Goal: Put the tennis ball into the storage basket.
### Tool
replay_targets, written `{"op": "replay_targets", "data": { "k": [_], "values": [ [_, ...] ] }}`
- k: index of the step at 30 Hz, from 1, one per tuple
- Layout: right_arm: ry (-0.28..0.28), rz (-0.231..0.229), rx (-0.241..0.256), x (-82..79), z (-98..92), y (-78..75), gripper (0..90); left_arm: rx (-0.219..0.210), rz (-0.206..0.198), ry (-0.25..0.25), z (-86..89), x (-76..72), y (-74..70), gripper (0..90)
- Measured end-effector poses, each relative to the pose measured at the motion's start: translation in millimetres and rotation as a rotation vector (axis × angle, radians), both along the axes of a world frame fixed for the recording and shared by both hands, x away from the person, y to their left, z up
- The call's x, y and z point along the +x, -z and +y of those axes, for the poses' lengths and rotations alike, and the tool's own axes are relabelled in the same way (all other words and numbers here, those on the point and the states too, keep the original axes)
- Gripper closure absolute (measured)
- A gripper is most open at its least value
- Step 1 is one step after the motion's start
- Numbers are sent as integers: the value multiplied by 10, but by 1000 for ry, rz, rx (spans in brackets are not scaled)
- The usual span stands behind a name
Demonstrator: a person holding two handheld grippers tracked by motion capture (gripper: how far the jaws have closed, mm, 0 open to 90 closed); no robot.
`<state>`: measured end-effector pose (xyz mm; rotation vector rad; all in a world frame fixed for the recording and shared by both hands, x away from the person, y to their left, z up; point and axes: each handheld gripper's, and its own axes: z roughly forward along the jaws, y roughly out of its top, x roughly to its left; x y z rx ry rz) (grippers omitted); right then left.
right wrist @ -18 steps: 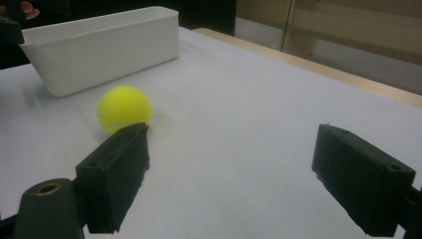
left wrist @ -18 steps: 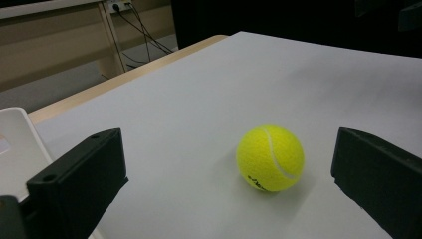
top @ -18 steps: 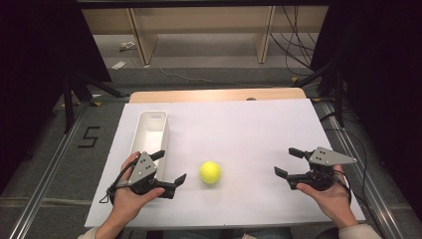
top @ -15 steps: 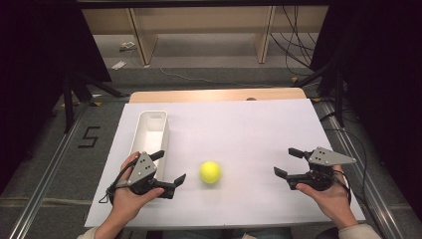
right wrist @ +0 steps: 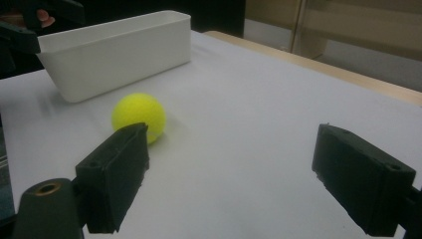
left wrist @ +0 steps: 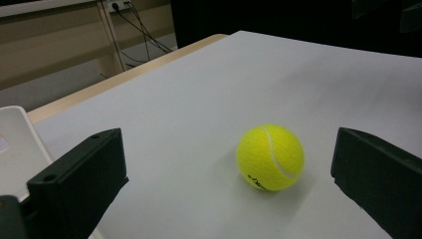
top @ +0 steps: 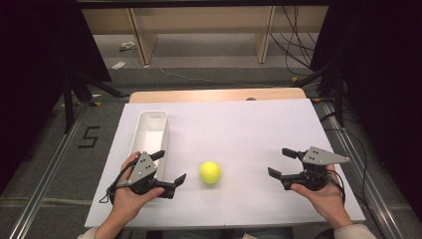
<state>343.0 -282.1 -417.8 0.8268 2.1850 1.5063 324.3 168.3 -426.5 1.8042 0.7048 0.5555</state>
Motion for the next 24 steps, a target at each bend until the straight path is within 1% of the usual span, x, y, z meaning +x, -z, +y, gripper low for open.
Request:
{"op": "replay_targets", "data": {
  "k": [3,5,6,12,18,24],
  "values": [
    [-19,3,-5,25,66,16,153,-1,0,3,-5,7,2,5],
    [-22,1,-7,33,81,18,153,-3,1,3,-6,6,2,5],
    [-24,11,-3,38,116,23,153,-2,0,3,-5,8,2,5],
    [-45,6,-11,41,196,30,153,-3,-3,3,-4,0,-3,6],
    [-65,11,-16,69,292,48,153,-3,-5,8,-8,-4,-5,5],
    [-84,13,-33,95,386,63,154,-5,-4,6,-3,-6,-8,5]
  ]
}}
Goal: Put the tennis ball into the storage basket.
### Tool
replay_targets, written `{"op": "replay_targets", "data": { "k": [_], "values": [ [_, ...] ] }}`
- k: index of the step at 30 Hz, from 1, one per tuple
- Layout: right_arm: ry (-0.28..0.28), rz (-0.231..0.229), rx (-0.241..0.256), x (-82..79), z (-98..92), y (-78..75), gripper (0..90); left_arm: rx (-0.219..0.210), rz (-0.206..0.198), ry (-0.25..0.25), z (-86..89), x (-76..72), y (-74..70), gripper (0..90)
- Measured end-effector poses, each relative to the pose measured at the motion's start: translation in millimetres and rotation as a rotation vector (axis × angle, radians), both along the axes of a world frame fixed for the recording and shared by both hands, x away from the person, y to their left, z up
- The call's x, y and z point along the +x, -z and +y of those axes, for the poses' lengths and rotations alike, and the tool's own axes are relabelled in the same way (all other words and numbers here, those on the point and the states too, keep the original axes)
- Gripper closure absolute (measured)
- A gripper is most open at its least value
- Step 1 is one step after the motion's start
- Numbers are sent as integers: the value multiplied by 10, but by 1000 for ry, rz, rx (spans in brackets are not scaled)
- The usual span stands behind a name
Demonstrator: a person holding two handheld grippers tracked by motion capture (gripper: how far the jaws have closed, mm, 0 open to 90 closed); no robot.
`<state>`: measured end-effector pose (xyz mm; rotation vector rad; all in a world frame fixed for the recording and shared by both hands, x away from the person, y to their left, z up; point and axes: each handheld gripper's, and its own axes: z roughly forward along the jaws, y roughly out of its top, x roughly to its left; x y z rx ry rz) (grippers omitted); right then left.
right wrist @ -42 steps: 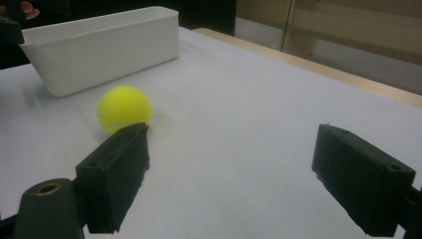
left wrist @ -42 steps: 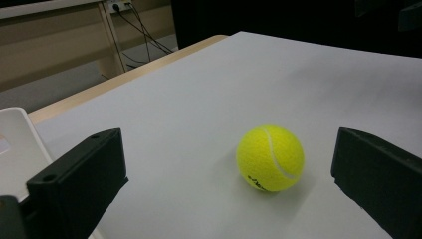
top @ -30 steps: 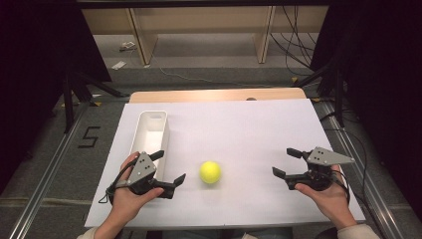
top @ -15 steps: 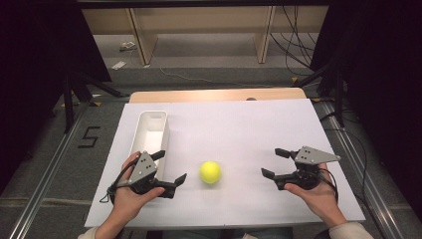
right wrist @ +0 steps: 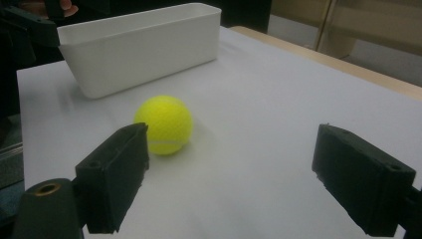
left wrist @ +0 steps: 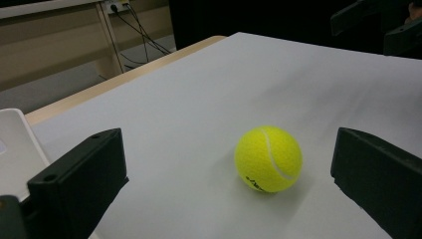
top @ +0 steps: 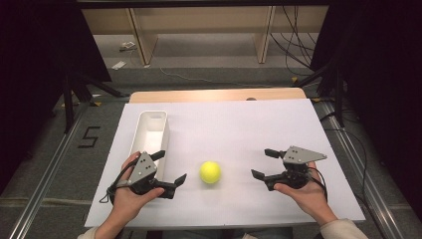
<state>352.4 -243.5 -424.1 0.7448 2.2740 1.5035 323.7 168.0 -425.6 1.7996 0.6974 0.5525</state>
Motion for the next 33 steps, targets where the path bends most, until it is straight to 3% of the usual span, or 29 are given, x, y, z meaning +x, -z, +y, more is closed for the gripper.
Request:
{"op": "replay_targets", "data": {
  "k": [33],
  "values": [
    [-58,-6,-43,134,345,56,154,-1,0,-2,-1,-1,-3,5]
  ]
}}
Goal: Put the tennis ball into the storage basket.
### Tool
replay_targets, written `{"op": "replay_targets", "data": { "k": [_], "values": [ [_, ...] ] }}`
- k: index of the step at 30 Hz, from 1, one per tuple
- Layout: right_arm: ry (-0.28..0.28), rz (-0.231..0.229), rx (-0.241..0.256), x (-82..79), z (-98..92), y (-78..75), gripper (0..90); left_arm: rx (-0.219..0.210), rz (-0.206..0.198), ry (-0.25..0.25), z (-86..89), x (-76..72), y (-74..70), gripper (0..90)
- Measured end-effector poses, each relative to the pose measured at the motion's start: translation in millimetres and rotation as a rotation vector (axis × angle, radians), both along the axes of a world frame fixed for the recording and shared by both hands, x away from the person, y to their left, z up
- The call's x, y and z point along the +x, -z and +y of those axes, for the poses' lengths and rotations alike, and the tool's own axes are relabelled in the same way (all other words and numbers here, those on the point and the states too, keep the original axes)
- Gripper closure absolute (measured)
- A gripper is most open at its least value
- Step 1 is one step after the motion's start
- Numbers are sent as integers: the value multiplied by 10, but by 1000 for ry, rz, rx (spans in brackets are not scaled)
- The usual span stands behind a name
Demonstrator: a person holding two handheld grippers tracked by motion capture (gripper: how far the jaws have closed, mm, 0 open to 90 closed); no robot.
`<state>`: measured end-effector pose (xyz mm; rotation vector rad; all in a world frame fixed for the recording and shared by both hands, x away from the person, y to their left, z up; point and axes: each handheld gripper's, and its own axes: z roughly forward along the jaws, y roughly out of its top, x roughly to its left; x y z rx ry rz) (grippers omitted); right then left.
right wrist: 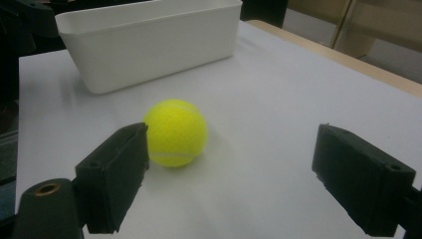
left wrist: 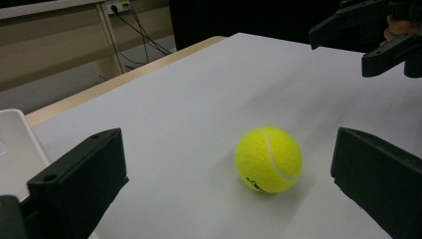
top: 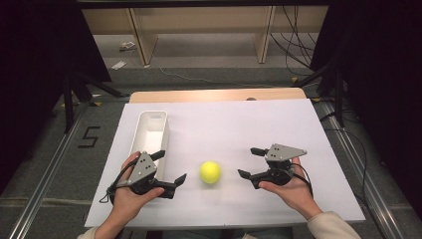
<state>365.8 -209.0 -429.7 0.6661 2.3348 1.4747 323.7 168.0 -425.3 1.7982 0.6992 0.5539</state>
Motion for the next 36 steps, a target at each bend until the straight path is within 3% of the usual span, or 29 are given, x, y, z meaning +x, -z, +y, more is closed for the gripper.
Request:
{"op": "replay_targets", "data": {
  "k": [36],
  "values": [
    [-80,20,-23,59,369,59,154,-2,-1,2,-1,-7,-3,5]
  ]
}}
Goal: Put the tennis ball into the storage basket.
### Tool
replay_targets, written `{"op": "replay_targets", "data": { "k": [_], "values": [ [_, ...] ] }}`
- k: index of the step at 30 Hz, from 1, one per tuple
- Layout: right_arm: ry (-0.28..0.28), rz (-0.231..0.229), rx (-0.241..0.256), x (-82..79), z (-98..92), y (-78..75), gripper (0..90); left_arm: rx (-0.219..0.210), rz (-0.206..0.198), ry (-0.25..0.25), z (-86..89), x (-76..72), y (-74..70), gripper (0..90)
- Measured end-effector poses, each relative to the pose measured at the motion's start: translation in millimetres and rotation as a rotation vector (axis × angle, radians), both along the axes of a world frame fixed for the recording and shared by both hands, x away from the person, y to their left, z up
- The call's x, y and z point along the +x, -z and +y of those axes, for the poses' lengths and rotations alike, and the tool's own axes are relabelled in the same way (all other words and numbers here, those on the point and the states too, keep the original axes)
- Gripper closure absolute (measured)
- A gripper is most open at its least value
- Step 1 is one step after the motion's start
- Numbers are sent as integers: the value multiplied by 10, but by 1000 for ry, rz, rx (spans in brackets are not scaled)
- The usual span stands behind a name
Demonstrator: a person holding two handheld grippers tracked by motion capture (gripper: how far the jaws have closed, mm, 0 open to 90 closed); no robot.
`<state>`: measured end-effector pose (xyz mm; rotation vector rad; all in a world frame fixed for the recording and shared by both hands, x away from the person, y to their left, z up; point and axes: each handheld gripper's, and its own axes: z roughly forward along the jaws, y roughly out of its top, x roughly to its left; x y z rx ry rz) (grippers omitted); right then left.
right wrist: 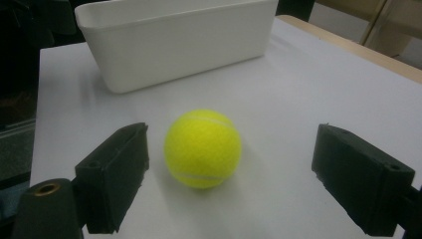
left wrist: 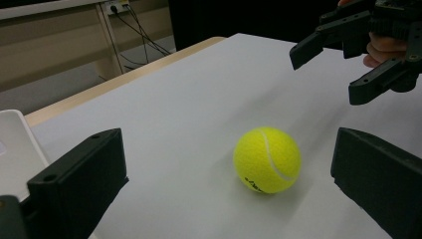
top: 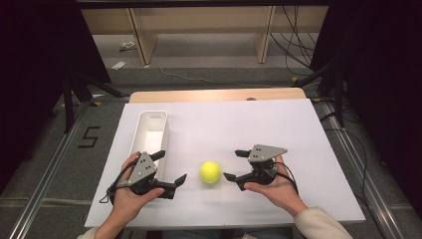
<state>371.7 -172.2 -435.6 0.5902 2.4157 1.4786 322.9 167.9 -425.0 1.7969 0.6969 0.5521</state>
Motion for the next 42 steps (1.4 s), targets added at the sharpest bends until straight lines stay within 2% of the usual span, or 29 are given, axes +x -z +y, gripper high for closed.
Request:
{"op": "replay_targets", "data": {
  "k": [30,42],
  "values": [
    [-23,15,-8,70,204,52,154,-4,2,-1,3,-3,0,5],
    [-27,45,-30,107,302,114,154,-6,2,1,-1,-2,-1,5]
  ]
}}
